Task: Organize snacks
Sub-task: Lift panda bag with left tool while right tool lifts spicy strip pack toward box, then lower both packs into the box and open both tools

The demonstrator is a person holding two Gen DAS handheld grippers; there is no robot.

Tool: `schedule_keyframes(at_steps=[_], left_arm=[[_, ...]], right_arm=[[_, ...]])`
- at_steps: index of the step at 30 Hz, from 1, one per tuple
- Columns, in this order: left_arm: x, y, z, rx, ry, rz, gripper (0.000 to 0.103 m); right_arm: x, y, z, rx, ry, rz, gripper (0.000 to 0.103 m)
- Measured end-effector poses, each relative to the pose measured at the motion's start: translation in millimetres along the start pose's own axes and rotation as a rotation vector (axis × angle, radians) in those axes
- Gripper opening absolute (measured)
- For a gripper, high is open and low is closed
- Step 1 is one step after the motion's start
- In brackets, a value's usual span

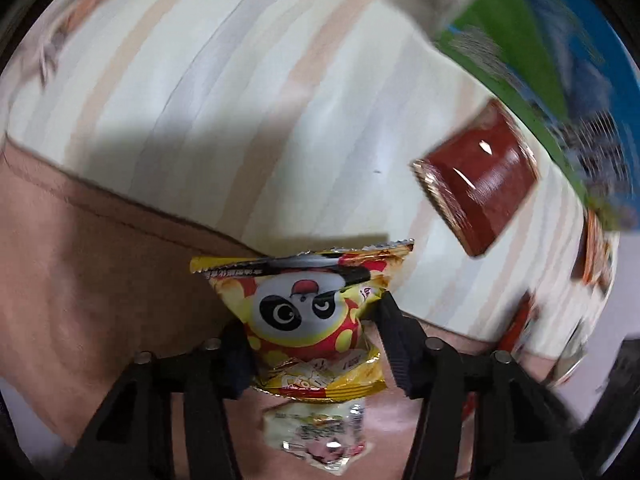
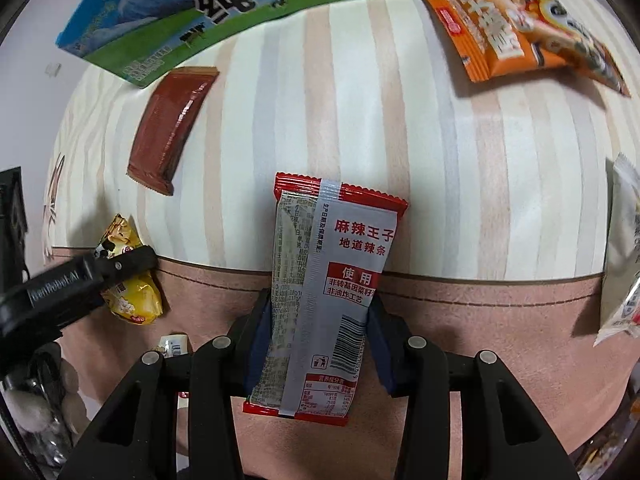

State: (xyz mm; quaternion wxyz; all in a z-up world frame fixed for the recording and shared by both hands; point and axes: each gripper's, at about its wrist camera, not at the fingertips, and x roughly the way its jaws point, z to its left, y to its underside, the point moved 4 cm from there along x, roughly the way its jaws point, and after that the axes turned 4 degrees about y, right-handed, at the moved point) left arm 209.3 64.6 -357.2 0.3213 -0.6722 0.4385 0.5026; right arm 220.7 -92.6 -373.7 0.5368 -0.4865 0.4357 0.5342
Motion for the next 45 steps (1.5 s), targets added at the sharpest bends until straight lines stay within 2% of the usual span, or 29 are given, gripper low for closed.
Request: schedule_keyframes(at_steps=[5, 9, 12, 14, 17, 20, 22, 25, 30, 34, 39, 41, 42, 43, 44, 45], left_arm=[[-19.4, 11.9, -22.1, 0.092, -0.008, -0.012, 0.046], [-60.2, 12.1, -52.4, 0.151, 0.067, -0.049, 0.046], [-103.5, -3.8, -91.7, 0.2, 0.153, -0.104, 0.047], [-126.2, -25.8, -120.4, 0.223, 0.203, -0.132, 0.047], [-156.4, -46.3, -127.9, 0.264, 0.247, -0.148, 0.047], [-171.2, -80.8, -150.2, 0.312, 0.237, -0.161, 0.047], [-169.5, -104.0, -155.3, 0.332, 0.209, -0.153, 0.047], [-153.0, -137.9, -160.9, 0.323, 0.174, -0.103, 0.047], [-116.4, -170.9, -152.3, 0.29, 0.106, -0.031, 0.047], [-83.9, -186.0, -150.1, 0.275, 0.07, 0.045, 0.047], [-47.7, -188.2, -140.9, 0.245, 0.069, 0.13, 0.048], [-36.1, -188.7, -136.7, 0.224, 0.069, 0.157, 0.051], [-32.9, -189.1, -134.7, 0.22, 0.059, 0.157, 0.068], [-31.3, -189.4, -133.6, 0.224, 0.047, 0.153, 0.079], [-30.8, -189.0, -133.9, 0.23, 0.054, 0.149, 0.085], [-31.0, -187.9, -134.3, 0.234, 0.056, 0.148, 0.086]], right_arm=[[-15.9, -0.8, 0.3, 0.016, -0.037, -0.026, 0.046], [-59.6, -9.2, 2.5, 0.005, -0.108, -0.08, 0.046], [-112.2, -26.6, 6.3, -0.026, -0.163, -0.148, 0.046], [-151.6, -46.9, 8.0, -0.061, -0.177, -0.211, 0.046], [-197.0, -82.7, 4.2, -0.083, -0.178, -0.286, 0.046], [-229.2, -132.4, -8.0, -0.105, -0.108, -0.356, 0.046], [-233.8, -166.8, -13.2, -0.107, -0.052, -0.376, 0.046], [-227.6, -206.5, -21.3, -0.106, 0.02, -0.366, 0.046], [-188.4, -261.6, -40.4, -0.1, 0.128, -0.285, 0.046], [-154.4, -277.1, -52.2, -0.102, 0.172, -0.228, 0.046], [-120.4, -283.9, -59.8, -0.107, 0.185, -0.153, 0.048], [-104.3, -283.2, -63.4, -0.088, 0.17, -0.073, 0.057], [-100.9, -281.1, -63.1, -0.085, 0.162, -0.06, 0.075], [-99.6, -280.1, -62.9, -0.085, 0.17, -0.057, 0.095], [-97.9, -279.6, -63.7, -0.088, 0.185, -0.057, 0.098], [-95.5, -277.9, -63.3, -0.093, 0.185, -0.057, 0.098]])
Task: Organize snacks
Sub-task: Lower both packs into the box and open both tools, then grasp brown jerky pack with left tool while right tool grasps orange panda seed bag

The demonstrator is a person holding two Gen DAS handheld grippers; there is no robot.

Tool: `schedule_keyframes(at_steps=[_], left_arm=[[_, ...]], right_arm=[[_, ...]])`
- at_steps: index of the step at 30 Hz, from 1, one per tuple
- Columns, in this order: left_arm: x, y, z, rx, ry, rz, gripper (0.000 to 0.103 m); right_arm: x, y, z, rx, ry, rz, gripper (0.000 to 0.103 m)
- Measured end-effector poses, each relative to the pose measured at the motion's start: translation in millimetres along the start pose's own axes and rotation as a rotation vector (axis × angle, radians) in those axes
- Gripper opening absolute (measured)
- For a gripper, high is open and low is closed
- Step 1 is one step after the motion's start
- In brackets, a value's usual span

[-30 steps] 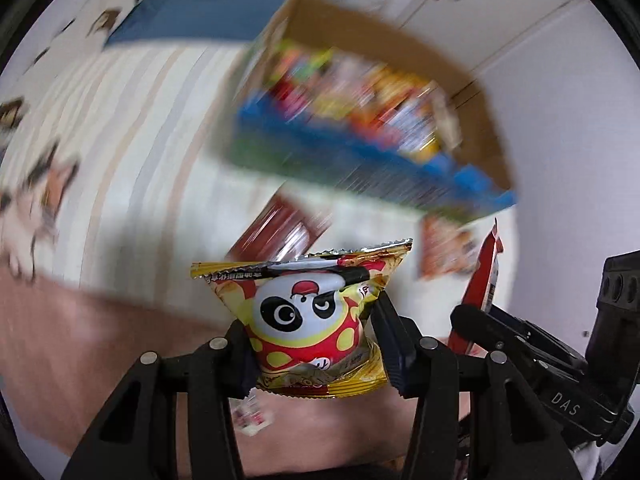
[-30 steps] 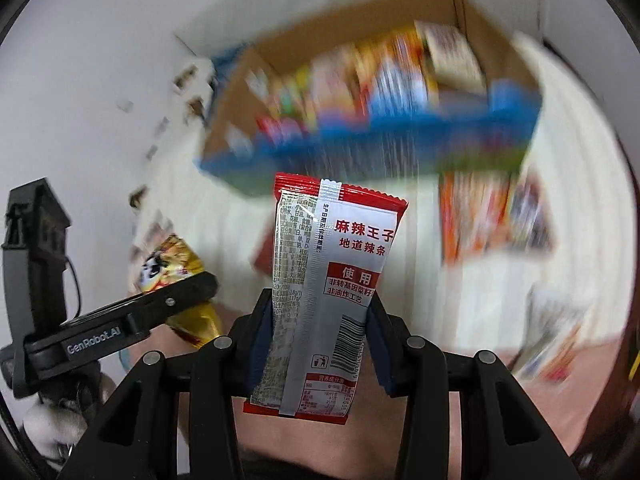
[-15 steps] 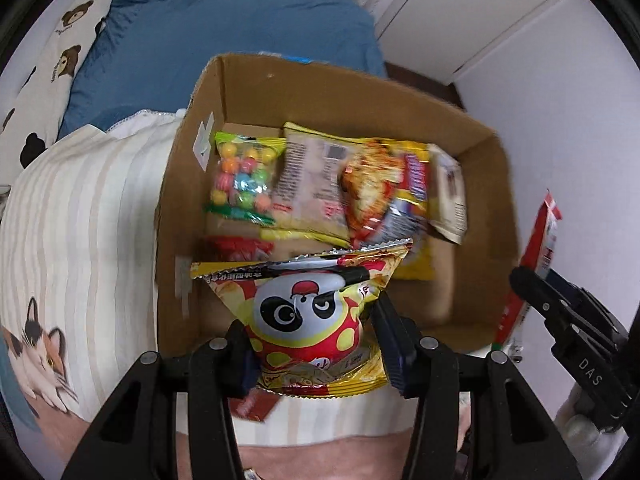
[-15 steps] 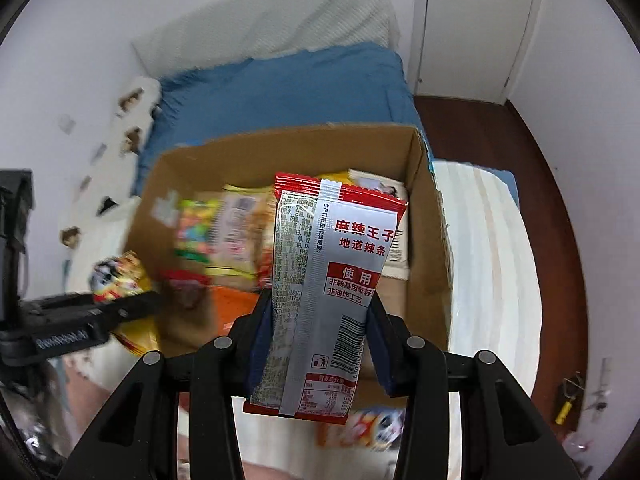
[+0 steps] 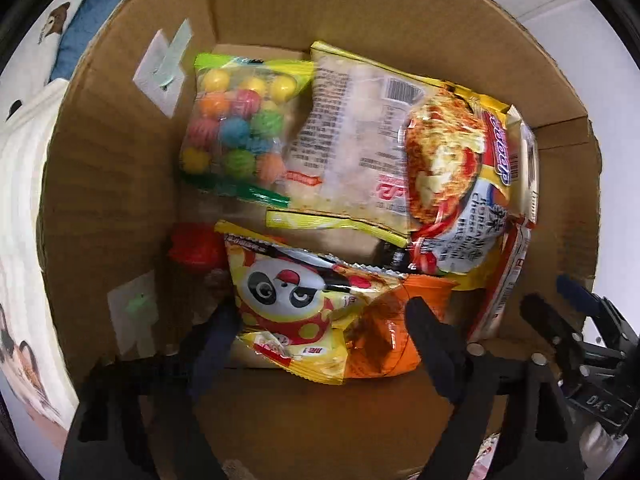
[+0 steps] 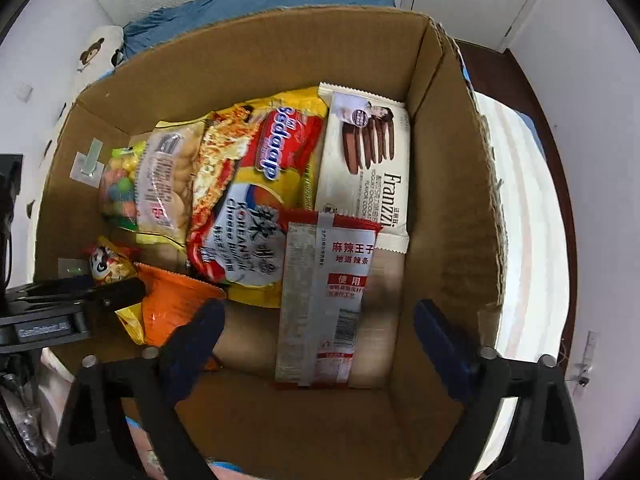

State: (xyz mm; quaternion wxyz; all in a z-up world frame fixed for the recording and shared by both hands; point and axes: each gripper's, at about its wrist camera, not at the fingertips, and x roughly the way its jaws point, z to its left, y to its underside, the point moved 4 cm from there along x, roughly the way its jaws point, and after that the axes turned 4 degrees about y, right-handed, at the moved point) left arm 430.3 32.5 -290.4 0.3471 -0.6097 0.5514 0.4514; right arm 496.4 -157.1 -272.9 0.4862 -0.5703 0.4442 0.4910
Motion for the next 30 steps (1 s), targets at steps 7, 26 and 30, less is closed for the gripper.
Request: schedule_keyframes(at_steps=[7, 26, 30], left_arm=[[-11.4, 1.3, -7.2, 0.032, -0.006, -0.039, 0.091], [-114.1, 72.5, -28.3, 0.141, -0.096, -0.465, 0.091], [-134.0, 98.6, -27.9, 0.156, -0.133, -0.548, 0.091]], right_arm=[[-1.0, 2.1, -0.1, 0.021, -0.035, 0.012, 0.098], [-81.3, 59.9, 10.4, 0.027, -0.013, -0.218, 0.098], [-105.8, 78.3, 15.9, 0.03, -0.022, -0.278, 0.098]])
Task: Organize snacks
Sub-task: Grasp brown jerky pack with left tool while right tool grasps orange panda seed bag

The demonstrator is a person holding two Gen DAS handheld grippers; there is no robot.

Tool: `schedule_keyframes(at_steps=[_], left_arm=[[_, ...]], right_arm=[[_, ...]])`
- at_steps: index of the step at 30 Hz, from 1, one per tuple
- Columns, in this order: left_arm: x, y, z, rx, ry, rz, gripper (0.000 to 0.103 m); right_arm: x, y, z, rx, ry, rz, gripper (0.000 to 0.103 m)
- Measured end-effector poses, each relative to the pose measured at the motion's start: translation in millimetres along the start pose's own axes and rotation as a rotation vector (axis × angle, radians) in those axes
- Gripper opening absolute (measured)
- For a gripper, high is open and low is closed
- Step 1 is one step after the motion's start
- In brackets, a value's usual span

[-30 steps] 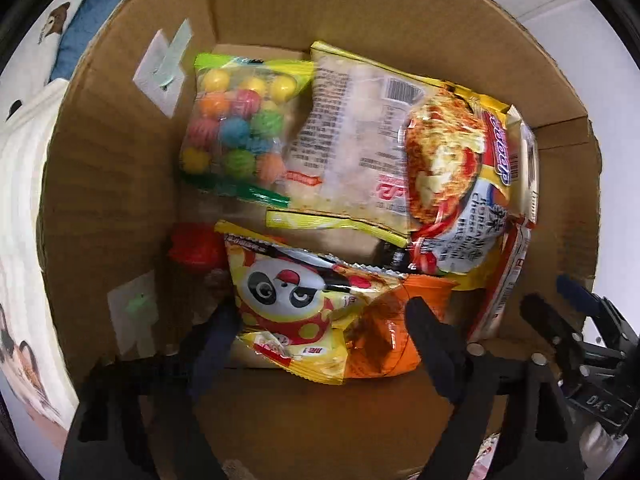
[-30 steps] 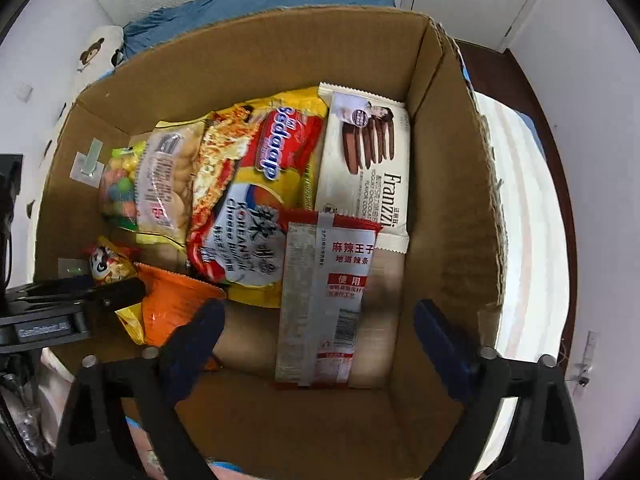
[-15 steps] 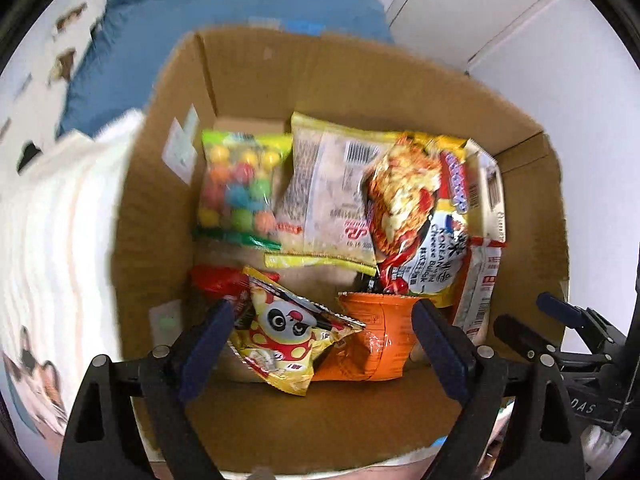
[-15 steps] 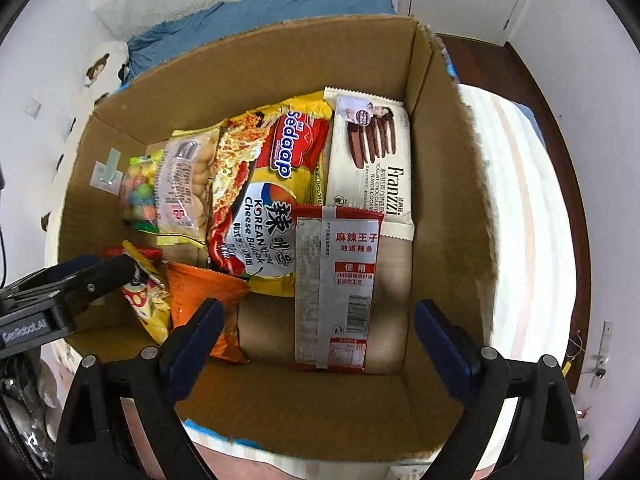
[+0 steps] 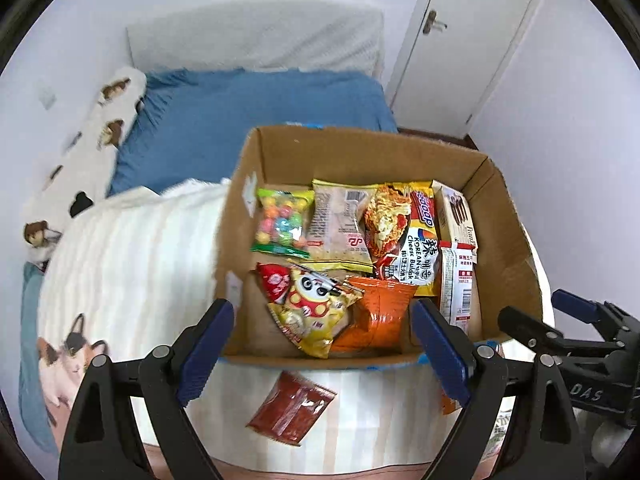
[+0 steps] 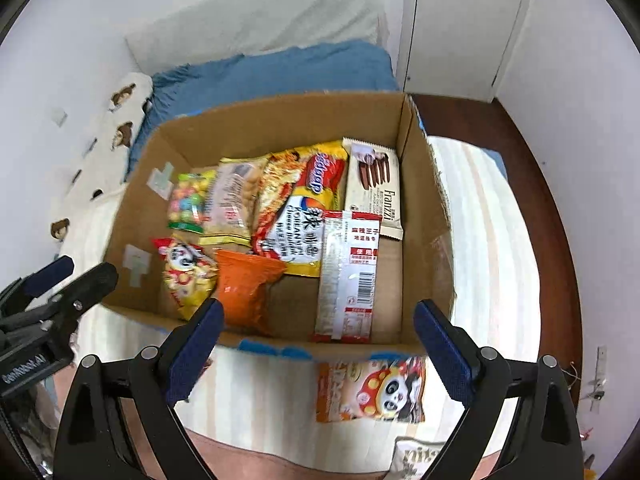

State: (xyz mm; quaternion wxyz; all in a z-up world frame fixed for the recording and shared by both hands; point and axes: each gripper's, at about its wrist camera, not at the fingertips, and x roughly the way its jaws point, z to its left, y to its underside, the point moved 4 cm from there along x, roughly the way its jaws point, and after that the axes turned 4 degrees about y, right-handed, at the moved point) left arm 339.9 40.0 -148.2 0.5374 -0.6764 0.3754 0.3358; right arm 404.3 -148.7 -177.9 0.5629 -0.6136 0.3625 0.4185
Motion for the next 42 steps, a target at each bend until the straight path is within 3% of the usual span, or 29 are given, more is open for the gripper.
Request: schedule_keyframes(at_steps=[13, 20, 26, 31, 35, 38, 40, 42], left_arm=[[-77.1, 41.6, -0.6, 0.0, 0.017, -0.103, 0.091], [-99.1, 64.7, -2.9, 0.006, 0.012, -0.115, 0.091], [-74.8, 101.4, 4.0, 0.033, -0.05, -0.037, 0.091], [-14.1, 123.5, 19.0, 0.059, -0.104, 0.105, 0.091], [29.0, 128.9, 30.9, 0.054, -0.118, 0.19, 0.091], [55.1, 127.9, 37.1, 0.038, -0.112, 0.243, 0.091], [70.2, 127.3, 38.8, 0.042, -0.124, 0.27, 0.091], [80.0, 127.9, 39.7, 0.04, -0.119, 0.29, 0.091]], right_arm=[[-94.8, 46.1, 10.1, 0.022, -0.056, -0.151, 0.098], [-114.9, 76.7, 7.4, 0.069, -0.126, -0.155, 0.098], [-68.9, 112.9, -15.7, 0.187, -0.154, -0.031, 0.098], [2.1, 124.6, -47.4, 0.327, -0.188, 0.088, 0.098], [48.3, 117.7, -80.8, 0.438, -0.196, 0.109, 0.097], [79.0, 107.8, -98.1, 0.455, -0.168, 0.113, 0.087], [98.5, 107.9, -104.3, 0.454, -0.148, 0.142, 0.074], [106.3, 118.4, -100.0, 0.462, -0.173, 0.19, 0.07]])
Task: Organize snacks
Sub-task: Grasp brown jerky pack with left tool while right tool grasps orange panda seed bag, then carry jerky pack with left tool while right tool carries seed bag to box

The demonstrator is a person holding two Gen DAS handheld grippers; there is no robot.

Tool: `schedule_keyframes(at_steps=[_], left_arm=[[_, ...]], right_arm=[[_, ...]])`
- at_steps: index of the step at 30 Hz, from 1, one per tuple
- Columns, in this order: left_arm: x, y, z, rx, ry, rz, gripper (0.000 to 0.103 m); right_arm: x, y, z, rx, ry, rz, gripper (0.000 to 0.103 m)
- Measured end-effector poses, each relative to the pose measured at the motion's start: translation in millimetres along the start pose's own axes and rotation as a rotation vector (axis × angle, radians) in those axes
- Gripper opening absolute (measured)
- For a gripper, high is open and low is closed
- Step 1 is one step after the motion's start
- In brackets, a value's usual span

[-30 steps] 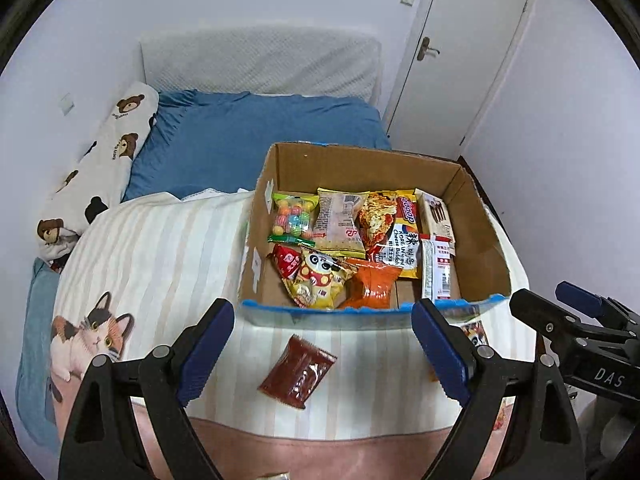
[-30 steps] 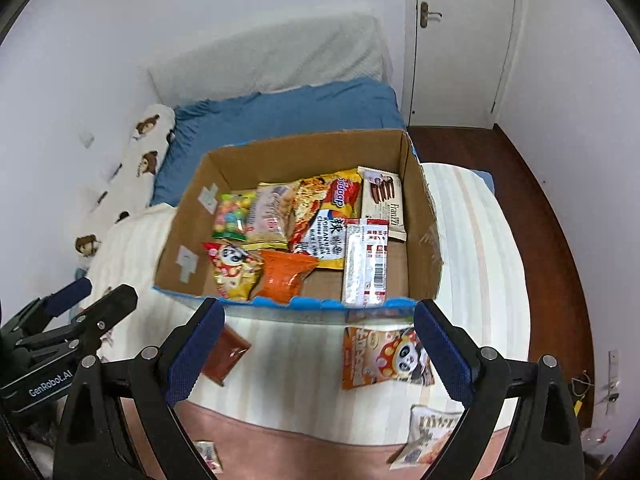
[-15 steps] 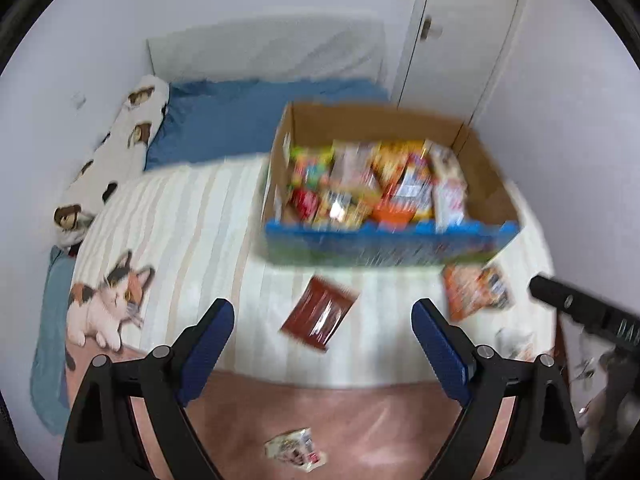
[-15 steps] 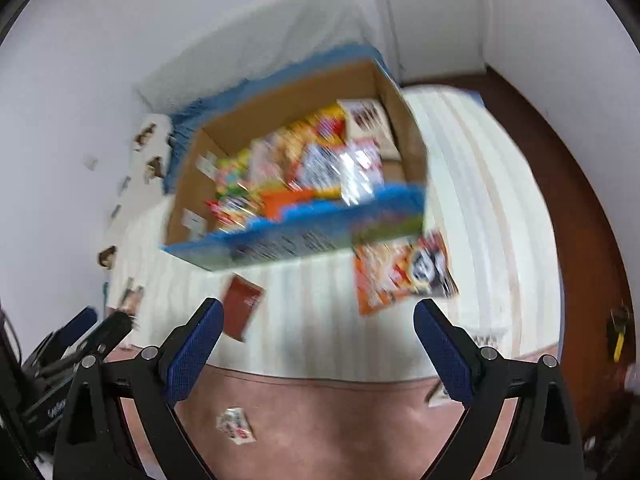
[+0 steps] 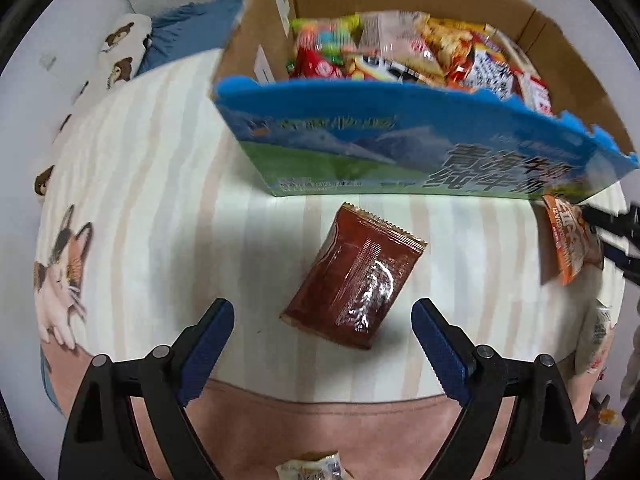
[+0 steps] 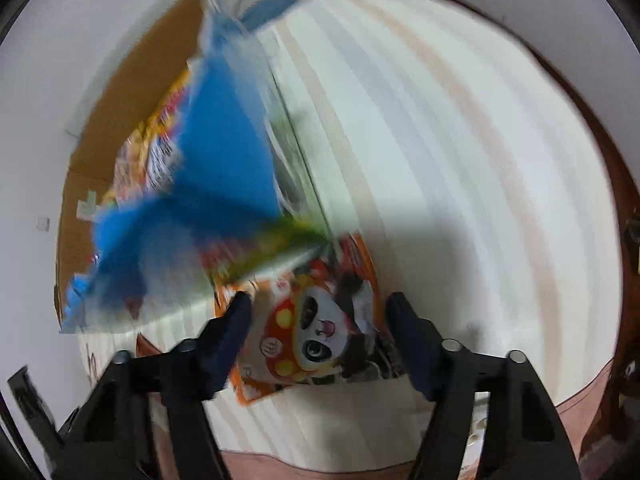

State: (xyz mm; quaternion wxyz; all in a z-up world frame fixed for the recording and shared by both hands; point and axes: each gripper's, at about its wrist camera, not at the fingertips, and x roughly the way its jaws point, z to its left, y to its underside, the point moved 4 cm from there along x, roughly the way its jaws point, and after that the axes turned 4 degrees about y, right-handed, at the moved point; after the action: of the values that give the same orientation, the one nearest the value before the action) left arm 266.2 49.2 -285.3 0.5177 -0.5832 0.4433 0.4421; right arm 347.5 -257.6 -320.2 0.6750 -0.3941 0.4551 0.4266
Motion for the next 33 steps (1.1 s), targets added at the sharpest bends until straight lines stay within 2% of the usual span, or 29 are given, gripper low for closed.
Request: schedule_keyframes(at_steps=[2, 5, 6, 7, 9, 11, 13, 16, 19, 22, 23, 24, 25, 26, 27, 33], left_arm=[[5.6, 0.7, 0.4, -0.001, 0.01, 0.012, 0.091], [11.3, 5.7, 1.8, 0.003, 0.022, 0.029, 0.091], [12.6, 7.2, 3.0, 0.004, 0.025, 0.033, 0.091], [14.9, 8.1, 3.5, 0.007, 0.025, 0.037, 0.091], [18.7, 9.2, 7.4, 0.013, 0.02, 0.043, 0.091], [21.4, 9.6, 7.4, 0.022, 0.015, 0.043, 0.091], [24.9, 8.4, 4.8, 0.033, 0.018, 0.046, 0.091], [35.4, 0.9, -6.6, 0.079, 0.031, 0.073, 0.091], [45.9, -6.8, -20.0, 0.155, 0.027, 0.093, 0.091], [56.4, -11.5, -28.9, 0.202, 0.033, 0.104, 0.091], [57.6, -12.0, -30.1, 0.198, 0.046, 0.1, 0.088], [58.3, -12.1, -29.9, 0.187, 0.052, 0.09, 0.077], [57.9, -10.6, -29.6, 0.175, 0.052, 0.081, 0.072], [56.8, -7.5, -29.8, 0.16, 0.06, 0.076, 0.063], [55.7, -3.5, -30.4, 0.146, 0.067, 0.076, 0.061], [50.3, 43.8, -28.7, 0.034, 0.102, 0.099, 0.059]], right_arm=[[0.8, 15.4, 5.4, -0.017, -0.028, 0.046, 0.07], [-3.6, 56.9, 29.1, -0.091, -0.124, 0.195, 0.072], [-8.3, 66.0, 35.1, -0.127, -0.112, 0.214, 0.077], [-13.2, 70.3, 39.6, -0.164, -0.091, 0.212, 0.085], [-27.3, 72.0, 54.4, -0.31, -0.017, 0.158, 0.09], [-32.2, 63.7, 67.7, -0.448, 0.124, 0.074, 0.093], [-21.0, 52.5, 76.9, -0.512, 0.187, 0.065, 0.093], [5.6, 40.8, 84.2, -0.54, 0.173, 0.11, 0.093], [33.9, 40.4, 91.5, -0.588, 0.225, 0.132, 0.093], [46.4, 40.5, 89.2, -0.567, 0.244, 0.141, 0.092], [47.4, 40.9, 87.8, -0.558, 0.249, 0.135, 0.09], [47.9, 41.8, 86.4, -0.552, 0.262, 0.124, 0.083], [47.8, 44.3, 84.4, -0.549, 0.282, 0.113, 0.075], [45.6, 46.4, 80.7, -0.543, 0.284, 0.106, 0.073], [43.0, 48.9, 77.0, -0.53, 0.281, 0.099, 0.069], [29.1, 80.2, 51.9, -0.442, 0.207, 0.107, 0.068]])
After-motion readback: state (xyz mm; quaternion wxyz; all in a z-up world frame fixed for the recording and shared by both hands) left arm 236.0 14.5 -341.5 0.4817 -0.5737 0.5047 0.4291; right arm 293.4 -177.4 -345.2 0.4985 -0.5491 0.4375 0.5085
